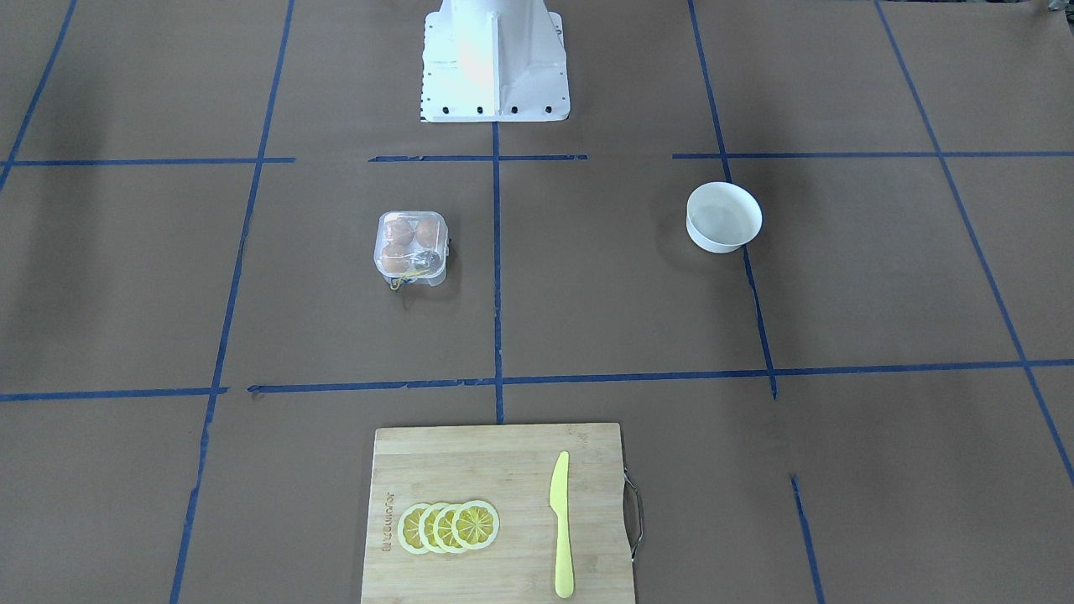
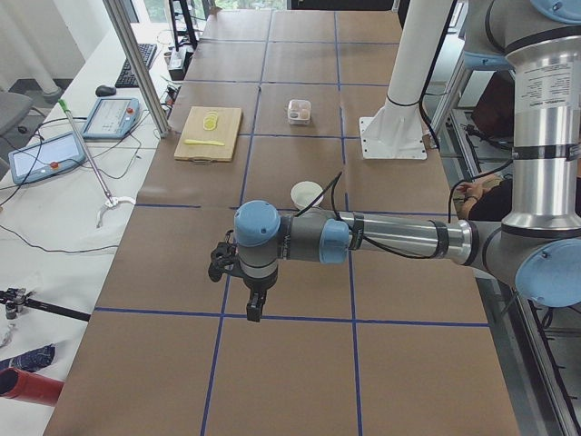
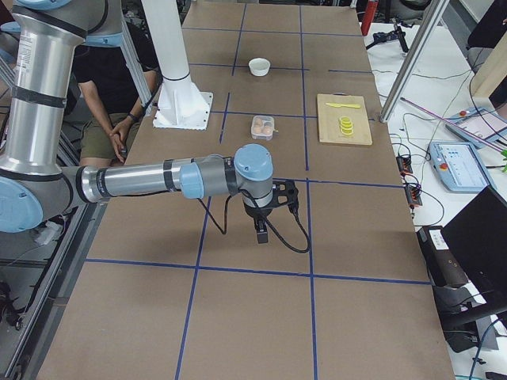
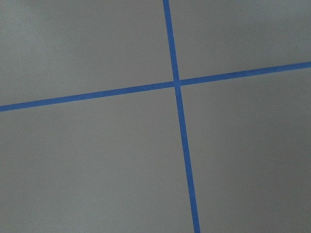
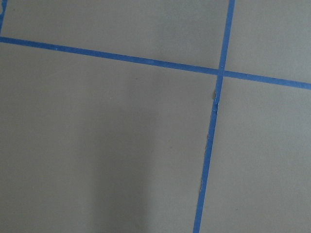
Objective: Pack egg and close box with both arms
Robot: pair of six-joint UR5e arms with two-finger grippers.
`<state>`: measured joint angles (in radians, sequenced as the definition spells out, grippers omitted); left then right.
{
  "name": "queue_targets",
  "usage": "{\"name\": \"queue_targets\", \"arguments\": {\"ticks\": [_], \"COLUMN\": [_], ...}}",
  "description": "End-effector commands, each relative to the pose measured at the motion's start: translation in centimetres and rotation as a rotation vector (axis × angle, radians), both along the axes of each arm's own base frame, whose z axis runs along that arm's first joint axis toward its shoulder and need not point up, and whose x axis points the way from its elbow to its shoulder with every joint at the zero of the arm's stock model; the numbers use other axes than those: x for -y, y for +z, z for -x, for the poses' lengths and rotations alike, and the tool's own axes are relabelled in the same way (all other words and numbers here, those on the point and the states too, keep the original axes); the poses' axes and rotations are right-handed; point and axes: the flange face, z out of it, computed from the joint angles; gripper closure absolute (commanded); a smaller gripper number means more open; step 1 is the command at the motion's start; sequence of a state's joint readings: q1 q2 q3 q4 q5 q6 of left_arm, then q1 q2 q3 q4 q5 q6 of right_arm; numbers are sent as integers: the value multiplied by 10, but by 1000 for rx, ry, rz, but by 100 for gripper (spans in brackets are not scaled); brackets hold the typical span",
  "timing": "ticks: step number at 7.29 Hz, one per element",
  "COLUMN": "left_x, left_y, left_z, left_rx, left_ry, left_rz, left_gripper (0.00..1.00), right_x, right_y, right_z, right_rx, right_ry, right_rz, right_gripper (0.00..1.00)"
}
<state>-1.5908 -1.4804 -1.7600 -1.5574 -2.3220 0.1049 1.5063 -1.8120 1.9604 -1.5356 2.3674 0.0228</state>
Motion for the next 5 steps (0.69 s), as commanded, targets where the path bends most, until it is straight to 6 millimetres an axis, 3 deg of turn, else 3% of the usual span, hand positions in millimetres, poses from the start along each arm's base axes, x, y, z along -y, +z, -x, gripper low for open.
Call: {"name": "queue_targets", "arguments": {"ticks": [1,5], "left_x": [3,8], "left_y": [-6,-4], "left_z": [1,-4], "left_rx": [9,11], "left_ry": [-3,9], "left_rz": [-36,-35], "left_gripper": [0,0], "right_x": [-1,-1], "right_y": [-1,-4], "right_z": [1,1], "right_rx": [9,18], "right_ry": [-1,-3], "right_rz": [0,-7], "right_gripper": [0,0]}}
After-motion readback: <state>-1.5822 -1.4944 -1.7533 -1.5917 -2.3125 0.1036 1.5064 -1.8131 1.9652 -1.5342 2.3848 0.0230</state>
